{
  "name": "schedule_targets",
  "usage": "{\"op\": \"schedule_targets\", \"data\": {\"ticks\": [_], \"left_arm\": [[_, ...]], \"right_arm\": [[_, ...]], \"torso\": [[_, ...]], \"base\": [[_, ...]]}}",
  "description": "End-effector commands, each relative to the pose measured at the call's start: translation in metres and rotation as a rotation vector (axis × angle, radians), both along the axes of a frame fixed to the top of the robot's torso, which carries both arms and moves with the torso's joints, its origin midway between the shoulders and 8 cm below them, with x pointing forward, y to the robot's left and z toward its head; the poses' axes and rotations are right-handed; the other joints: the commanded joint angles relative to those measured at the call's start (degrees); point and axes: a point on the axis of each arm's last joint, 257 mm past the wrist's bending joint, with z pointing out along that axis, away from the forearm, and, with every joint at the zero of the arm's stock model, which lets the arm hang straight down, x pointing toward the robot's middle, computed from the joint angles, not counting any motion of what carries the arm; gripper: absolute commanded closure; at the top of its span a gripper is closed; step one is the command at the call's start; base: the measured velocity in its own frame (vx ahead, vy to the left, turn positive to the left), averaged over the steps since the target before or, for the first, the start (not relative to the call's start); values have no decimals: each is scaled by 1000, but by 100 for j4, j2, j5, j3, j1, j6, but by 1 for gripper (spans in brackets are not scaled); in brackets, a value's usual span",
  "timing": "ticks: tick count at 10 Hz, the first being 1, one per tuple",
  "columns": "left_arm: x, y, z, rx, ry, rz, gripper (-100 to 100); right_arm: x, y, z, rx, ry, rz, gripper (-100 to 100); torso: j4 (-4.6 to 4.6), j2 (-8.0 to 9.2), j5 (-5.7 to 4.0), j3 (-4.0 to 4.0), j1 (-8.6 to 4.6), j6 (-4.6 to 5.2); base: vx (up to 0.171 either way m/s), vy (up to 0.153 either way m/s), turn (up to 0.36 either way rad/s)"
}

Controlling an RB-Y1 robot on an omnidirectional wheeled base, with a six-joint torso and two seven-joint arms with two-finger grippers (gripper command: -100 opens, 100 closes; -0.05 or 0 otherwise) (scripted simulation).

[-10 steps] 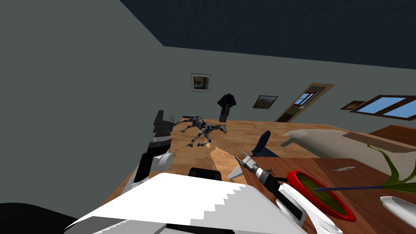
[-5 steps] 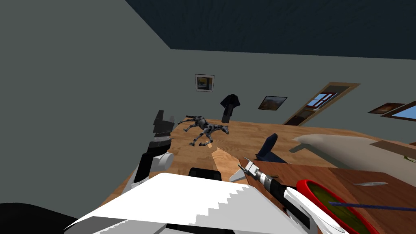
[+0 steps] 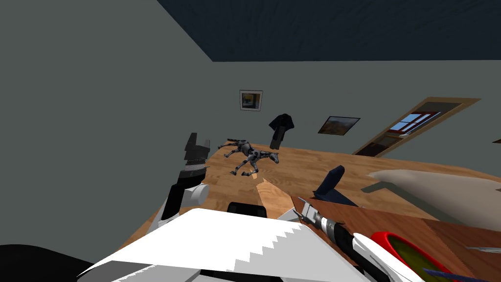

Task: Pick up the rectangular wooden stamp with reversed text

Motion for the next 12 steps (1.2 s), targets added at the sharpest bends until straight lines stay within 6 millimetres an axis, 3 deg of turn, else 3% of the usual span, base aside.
{"op": "schedule_targets", "data": {"ticks": [1, 2, 5, 6, 8, 9, 11, 12], "left_arm": [[0, 0, 0, 0, 0, 0, 0], [0, 0, 0, 0, 0, 0, 0], [0, 0, 0, 0, 0, 0, 0], [0, 0, 0, 0, 0, 0, 0], [0, 0, 0, 0, 0, 0, 0], [0, 0, 0, 0, 0, 0, 0], [0, 0, 0, 0, 0, 0, 0], [0, 0, 0, 0, 0, 0, 0]], "right_arm": [[-22, -19, -14, -73, 52, 45, -100], [-23, -21, -15, -75, 56, 42, -100], [-64, -58, -34, -206, 155, 127, -100], [-69, -66, -36, -215, 168, 115, -100], [-113, -110, -47, -335, 276, 180, -100], [-114, -111, -47, -338, 279, 181, -100], [-157, -151, -51, -436, 386, 238, -100], [-157, -150, -51, -434, 385, 239, -100]], "torso": [[0, 0, 0, 0, 0, 0], [0, -3, 1, -1, -1, -6], [-1, -5, -2, -3, -8, 0], [-1, -7, -1, -4, -8, -4], [-1, -8, 6, -4, -11, -6], [-2, -15, 10, -8, -19, -9], [-2, -16, 11, -9, -25, -7], [-2, -18, 11, -10, -31, -10]], "base": [[5, -2, 222], [7, -14, 135], [11, -19, 156], [13, -21, 110], [20, -20, 241], [23, -33, 79], [24, -33, 185], [16, -38, 86]]}}
